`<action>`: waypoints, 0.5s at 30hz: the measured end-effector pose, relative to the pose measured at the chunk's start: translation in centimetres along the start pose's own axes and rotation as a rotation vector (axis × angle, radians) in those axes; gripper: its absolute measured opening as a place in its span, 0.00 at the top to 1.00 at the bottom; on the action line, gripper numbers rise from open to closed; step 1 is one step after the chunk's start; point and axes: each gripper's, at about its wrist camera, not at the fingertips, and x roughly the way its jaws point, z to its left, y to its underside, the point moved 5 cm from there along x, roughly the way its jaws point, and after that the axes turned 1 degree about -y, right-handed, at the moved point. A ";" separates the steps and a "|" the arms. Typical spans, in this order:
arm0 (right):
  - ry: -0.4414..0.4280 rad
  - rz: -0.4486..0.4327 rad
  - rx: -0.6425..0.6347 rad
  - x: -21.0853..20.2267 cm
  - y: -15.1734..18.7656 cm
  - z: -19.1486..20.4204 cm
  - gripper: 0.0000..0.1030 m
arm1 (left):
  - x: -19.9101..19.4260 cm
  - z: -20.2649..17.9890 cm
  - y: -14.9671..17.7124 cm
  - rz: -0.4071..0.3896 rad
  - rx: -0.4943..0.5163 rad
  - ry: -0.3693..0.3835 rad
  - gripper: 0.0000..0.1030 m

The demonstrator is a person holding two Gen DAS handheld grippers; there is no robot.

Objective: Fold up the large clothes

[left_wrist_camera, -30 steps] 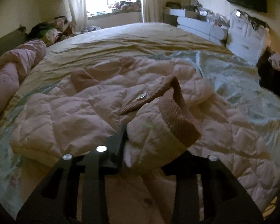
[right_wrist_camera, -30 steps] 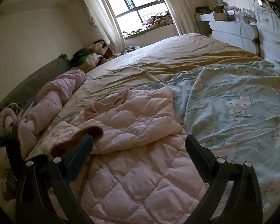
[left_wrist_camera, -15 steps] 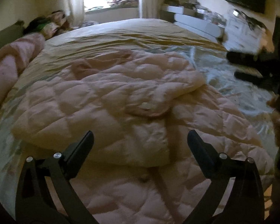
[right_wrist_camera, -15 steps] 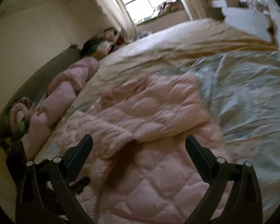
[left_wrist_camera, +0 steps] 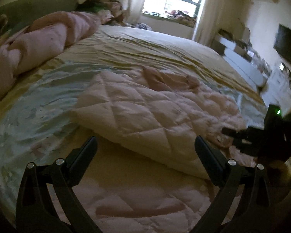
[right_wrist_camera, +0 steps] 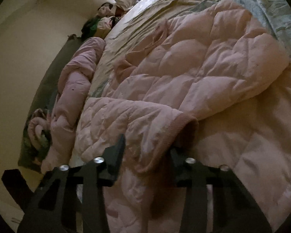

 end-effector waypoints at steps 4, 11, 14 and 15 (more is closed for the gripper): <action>0.018 -0.015 -0.085 0.2 -0.1 0.8 0.88 | -0.6 1.8 -0.3 -0.006 -0.045 -0.023 0.09; 0.022 -0.158 -0.468 -3.8 -0.6 8.9 0.93 | -1.0 3.1 -0.6 -0.012 -0.089 -0.011 0.09; 0.019 -0.201 -0.559 -5.4 -1.6 11.9 0.94 | -1.1 3.2 -0.9 -0.016 -0.091 -0.007 0.09; 0.022 -0.211 -0.583 -5.8 -2.1 12.7 0.94 | -1.2 3.3 -1.0 -0.013 -0.097 -0.001 0.09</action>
